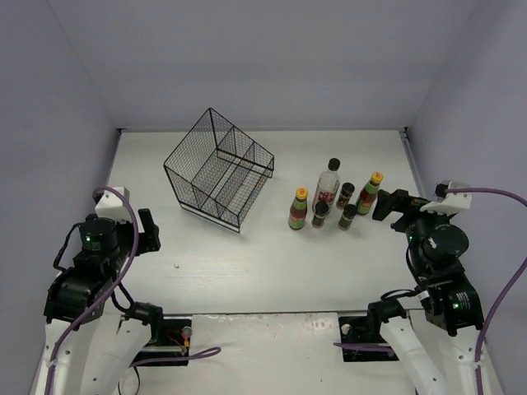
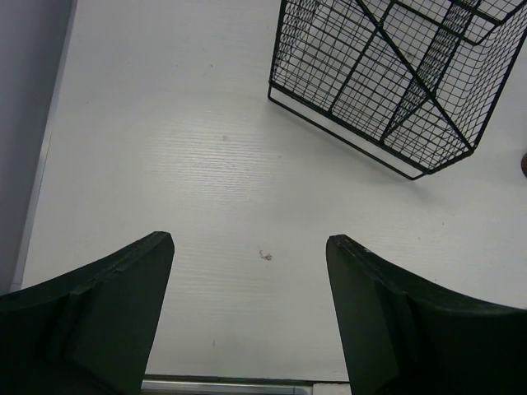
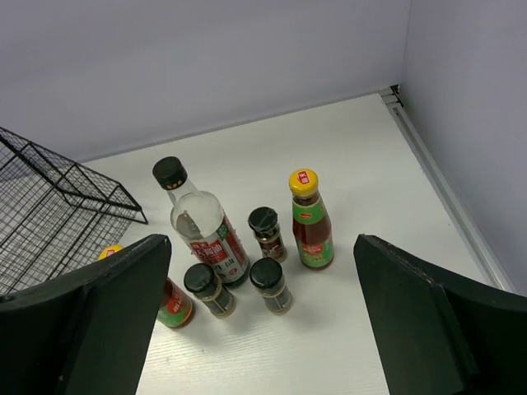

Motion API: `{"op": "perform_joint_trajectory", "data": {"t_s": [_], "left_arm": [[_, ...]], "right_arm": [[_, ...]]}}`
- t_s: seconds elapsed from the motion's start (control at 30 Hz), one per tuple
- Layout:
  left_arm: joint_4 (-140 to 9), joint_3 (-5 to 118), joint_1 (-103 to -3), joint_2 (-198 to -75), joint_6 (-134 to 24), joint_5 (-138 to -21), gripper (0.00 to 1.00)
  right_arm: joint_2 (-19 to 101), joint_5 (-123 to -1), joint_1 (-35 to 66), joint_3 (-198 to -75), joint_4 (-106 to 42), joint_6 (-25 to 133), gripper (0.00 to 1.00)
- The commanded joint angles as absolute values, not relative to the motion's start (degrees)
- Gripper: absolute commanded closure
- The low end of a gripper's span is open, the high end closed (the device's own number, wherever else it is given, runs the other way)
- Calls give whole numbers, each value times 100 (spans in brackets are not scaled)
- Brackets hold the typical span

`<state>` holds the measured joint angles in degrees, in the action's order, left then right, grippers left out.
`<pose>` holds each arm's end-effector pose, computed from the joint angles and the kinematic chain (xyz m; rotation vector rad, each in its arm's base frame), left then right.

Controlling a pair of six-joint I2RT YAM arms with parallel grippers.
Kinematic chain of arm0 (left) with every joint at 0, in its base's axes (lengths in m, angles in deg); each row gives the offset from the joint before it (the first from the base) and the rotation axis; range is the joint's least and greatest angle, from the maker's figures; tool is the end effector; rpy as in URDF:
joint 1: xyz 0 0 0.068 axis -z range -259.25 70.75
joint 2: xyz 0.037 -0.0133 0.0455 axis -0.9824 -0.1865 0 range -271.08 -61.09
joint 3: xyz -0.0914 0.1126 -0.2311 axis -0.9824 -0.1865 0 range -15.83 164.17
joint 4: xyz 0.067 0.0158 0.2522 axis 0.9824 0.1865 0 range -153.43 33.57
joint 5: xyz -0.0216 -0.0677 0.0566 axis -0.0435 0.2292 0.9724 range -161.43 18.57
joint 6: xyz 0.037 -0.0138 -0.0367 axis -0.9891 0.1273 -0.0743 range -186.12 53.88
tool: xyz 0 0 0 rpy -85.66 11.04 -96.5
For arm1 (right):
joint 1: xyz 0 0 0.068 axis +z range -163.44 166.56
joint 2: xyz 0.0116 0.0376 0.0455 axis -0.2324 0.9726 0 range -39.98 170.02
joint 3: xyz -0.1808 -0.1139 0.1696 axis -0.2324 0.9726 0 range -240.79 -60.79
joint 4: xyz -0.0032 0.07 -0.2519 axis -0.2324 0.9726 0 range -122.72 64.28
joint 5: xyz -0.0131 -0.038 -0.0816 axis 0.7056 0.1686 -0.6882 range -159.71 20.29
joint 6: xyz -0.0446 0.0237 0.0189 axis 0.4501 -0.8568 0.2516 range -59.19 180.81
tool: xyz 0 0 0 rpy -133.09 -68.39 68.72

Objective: Organize the condiment bottles

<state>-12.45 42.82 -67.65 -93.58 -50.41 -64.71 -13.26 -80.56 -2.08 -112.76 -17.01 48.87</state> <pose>0.0890 -0.0140 0.3713 -0.1471 2.0003 -0.1880 0.0873 0.0107 0.4090 0.1644 1.4007 0.2043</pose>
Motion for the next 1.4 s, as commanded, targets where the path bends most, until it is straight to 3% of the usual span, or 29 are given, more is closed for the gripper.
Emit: {"op": "perform_joint_trajectory", "data": {"t_s": [0.0, 0.27, 0.6, 0.87, 0.97, 1.2, 1.37], "left_arm": [[-1491, 4543, -6738, -9361, -5003, -6669, 25], [-1965, 4472, -6747, -9650, -5003, -7064, 25], [-3212, 5227, -6695, -11301, -4600, -8408, 25], [-3924, 6150, -4429, -12777, -5012, -7022, 25], [-4557, 6291, -3858, -13321, -5012, -7012, 25], [-5997, 7019, -3355, -14773, -5267, -7571, 25], [-6254, 7829, -3223, -15810, -5451, -8066, 25]], "right_arm": [[-1308, -7929, -175, -11265, -1997, 4921, 0], [-1168, -7710, -166, -11397, -2006, 4991, 0], [-465, -7182, -166, -11844, -2138, 5035, 0], [185, -7024, -166, -12231, -2217, 5027, 0], [274, -6796, -166, -12320, -2173, 5035, 0], [169, -6690, -166, -12363, -2112, 5106, 0], [133, -6690, -157, -12390, -2015, 5097, 0]]}}
